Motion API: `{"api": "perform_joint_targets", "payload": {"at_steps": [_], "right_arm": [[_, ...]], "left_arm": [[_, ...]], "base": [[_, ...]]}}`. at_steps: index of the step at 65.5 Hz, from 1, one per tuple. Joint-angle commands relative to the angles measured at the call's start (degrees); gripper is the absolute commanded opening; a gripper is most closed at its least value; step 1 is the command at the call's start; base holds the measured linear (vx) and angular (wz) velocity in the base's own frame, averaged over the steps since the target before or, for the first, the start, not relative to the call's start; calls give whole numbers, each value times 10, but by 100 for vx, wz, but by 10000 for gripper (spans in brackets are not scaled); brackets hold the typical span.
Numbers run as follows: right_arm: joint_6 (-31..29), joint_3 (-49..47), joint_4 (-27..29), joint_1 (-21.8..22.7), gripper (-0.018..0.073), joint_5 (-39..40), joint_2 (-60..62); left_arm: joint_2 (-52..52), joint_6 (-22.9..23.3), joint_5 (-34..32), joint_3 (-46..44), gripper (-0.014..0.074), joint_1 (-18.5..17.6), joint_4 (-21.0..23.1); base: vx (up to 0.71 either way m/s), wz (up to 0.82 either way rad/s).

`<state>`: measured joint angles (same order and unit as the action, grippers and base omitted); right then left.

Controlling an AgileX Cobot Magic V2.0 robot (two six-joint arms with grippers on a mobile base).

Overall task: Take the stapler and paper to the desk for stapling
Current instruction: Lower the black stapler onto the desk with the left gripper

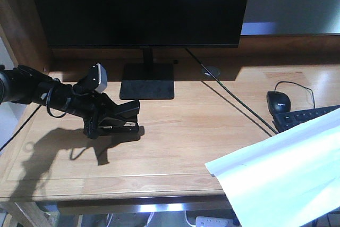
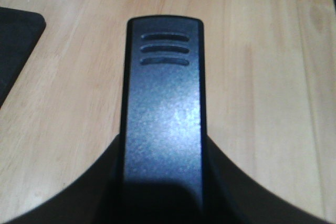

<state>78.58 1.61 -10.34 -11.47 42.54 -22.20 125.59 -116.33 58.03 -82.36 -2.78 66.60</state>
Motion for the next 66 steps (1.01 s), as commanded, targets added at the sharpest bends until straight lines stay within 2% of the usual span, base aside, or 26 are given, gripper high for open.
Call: {"api": "perform_joint_targets", "payload": {"at_steps": [1,23,58,66], "right_arm": [[-8,1,-1,0,-9,40,-3],[-8,1,-1,0,-9,40,-3],[-8,1,-1,0,-9,40,-3],[-8,1,-1,0,-9,40,-3]], "left_arm": [[-24,-13,13,-18,-7,-1,60],[7,-39,3,-18,-7,-1,67],[8,-28,-8,-18,-3,-1,61],[8,-28,-8,-18,26,-1,43]], "base": [[0,0],[0,0],[0,0],[0,0]]}}
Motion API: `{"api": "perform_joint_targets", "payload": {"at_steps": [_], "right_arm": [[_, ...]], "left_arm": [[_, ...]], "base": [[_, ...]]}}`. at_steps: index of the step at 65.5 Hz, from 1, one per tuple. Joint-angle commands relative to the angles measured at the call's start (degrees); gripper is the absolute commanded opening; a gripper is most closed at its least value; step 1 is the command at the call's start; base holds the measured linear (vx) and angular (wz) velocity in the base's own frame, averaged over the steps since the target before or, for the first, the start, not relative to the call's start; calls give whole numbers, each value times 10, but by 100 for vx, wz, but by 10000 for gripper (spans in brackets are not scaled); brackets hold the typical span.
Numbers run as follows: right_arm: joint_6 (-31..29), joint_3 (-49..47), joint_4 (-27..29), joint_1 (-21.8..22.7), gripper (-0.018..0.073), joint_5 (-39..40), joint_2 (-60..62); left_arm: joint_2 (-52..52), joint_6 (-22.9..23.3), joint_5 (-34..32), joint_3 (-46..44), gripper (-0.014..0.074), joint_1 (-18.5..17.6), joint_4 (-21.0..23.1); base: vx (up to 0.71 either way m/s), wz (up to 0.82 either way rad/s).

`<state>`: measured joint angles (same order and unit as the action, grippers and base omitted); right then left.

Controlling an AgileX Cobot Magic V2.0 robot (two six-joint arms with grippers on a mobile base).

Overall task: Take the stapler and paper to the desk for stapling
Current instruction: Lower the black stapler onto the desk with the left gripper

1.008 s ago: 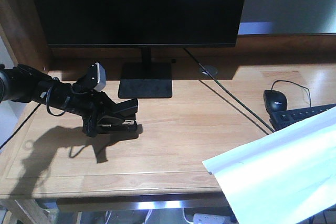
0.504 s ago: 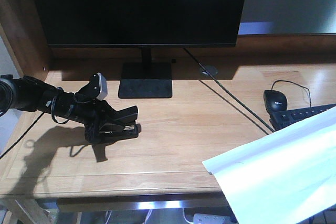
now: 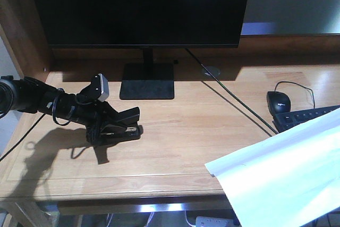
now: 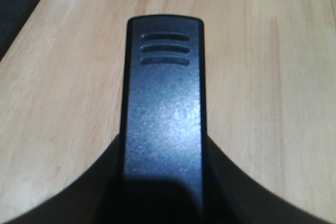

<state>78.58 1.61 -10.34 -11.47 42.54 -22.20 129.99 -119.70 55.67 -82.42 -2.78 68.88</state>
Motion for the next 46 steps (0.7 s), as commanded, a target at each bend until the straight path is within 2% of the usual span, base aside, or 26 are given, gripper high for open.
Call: {"api": "perform_joint_targets", "payload": {"at_steps": [1,13,32,46], "right_arm": [[-8,1,-1,0,-9,40,-3],[-8,1,-1,0,-9,40,-3],[-8,1,-1,0,-9,40,-3],[-8,1,-1,0,-9,40,-3]], "left_arm": [[-36,6,16,-17,32,-1,16],[-36,6,16,-17,152,-1,-15],[-38,6,15,-17,400,-1,-16],[-58,12,25,-17,452,-1,-16]], "base": [[0,0],[0,0],[0,0],[0,0]]}}
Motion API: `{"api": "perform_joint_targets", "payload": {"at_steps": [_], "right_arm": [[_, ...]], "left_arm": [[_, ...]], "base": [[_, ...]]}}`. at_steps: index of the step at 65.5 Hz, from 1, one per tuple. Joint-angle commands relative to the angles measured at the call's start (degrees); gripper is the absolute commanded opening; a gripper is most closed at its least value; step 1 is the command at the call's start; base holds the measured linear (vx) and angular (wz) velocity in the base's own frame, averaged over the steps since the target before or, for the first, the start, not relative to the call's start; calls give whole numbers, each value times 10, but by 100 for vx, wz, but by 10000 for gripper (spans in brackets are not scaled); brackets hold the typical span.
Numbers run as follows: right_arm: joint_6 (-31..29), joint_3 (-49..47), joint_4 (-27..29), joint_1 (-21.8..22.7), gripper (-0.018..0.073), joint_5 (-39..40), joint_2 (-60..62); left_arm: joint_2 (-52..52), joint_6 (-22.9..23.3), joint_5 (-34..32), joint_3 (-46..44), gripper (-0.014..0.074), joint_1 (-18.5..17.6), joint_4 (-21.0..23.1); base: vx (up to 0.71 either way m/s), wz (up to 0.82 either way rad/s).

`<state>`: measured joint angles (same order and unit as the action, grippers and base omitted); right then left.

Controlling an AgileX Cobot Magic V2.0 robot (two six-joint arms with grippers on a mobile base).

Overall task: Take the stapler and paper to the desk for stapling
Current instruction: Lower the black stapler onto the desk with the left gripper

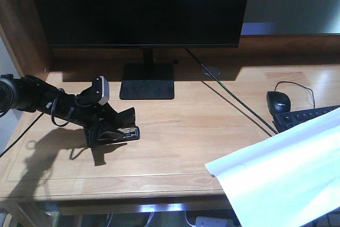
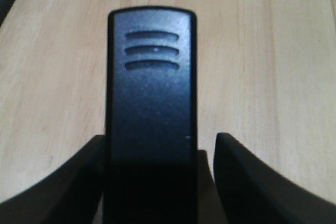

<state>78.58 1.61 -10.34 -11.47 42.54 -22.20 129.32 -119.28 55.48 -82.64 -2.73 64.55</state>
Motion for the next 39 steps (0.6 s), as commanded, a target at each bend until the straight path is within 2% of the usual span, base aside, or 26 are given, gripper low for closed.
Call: {"api": "perform_joint_targets", "payload": {"at_steps": [1,26,33,39], "right_arm": [[-8,1,-1,0,-9,40,-3],[-8,1,-1,0,-9,40,-3],[-8,1,-1,0,-9,40,-3],[-8,1,-1,0,-9,40,-3]], "left_arm": [[-54,8,29,-15,452,-1,27],[-107,7,39,-15,445,-1,23],[-113,7,38,-15,402,-1,10],[-113,7,26,-15,323,-1,8]], "base": [[0,0],[0,0],[0,0],[0,0]]}}
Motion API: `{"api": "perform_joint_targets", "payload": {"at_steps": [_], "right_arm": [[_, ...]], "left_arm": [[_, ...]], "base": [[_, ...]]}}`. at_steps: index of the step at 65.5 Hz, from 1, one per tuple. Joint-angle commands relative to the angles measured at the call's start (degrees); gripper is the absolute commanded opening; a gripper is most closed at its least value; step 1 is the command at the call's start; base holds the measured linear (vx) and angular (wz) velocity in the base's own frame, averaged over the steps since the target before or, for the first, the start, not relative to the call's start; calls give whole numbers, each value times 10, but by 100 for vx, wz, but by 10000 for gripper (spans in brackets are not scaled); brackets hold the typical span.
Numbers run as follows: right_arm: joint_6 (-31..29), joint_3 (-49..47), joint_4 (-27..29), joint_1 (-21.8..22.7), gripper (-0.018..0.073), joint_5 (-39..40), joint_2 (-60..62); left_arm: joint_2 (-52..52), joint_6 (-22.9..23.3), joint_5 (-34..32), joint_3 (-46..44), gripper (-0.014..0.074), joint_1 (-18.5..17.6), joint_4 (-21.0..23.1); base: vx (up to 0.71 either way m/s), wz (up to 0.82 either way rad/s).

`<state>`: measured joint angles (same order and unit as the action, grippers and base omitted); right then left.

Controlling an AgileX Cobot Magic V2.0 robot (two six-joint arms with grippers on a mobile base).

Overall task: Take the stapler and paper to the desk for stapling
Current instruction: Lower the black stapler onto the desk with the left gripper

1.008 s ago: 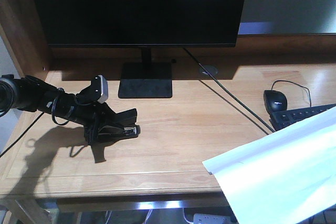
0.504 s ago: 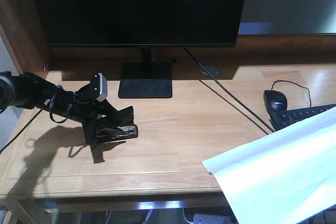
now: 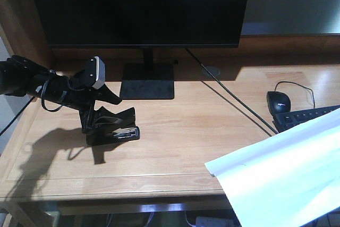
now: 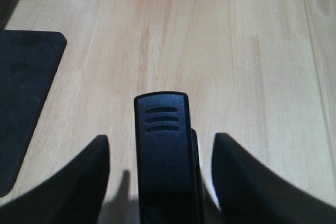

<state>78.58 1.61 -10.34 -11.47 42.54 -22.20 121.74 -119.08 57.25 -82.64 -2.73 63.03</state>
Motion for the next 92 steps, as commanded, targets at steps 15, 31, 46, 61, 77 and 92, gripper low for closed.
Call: {"api": "perform_joint_targets", "payload": {"at_steps": [15,31,46,61,77,92], "right_arm": [[-8,1,-1,0,-9,40,-3],[-8,1,-1,0,-9,40,-3],[-8,1,-1,0,-9,40,-3],[-8,1,-1,0,-9,40,-3],[-8,1,-1,0,-9,40,-3],[-8,1,-1,0,-9,40,-3]], "left_arm": [[-33,5,0,-15,57,-2,22],[-33,6,6,-15,-8,-2,-9],[-33,6,6,-15,-6,-2,-19],[-33,6,6,-15,-6,-2,-19],[-33,6,6,-15,-6,-2,-19],[-33,6,6,-15,-7,-2,-19]], "base": [[0,0],[0,0],[0,0],[0,0],[0,0],[0,0]]}}
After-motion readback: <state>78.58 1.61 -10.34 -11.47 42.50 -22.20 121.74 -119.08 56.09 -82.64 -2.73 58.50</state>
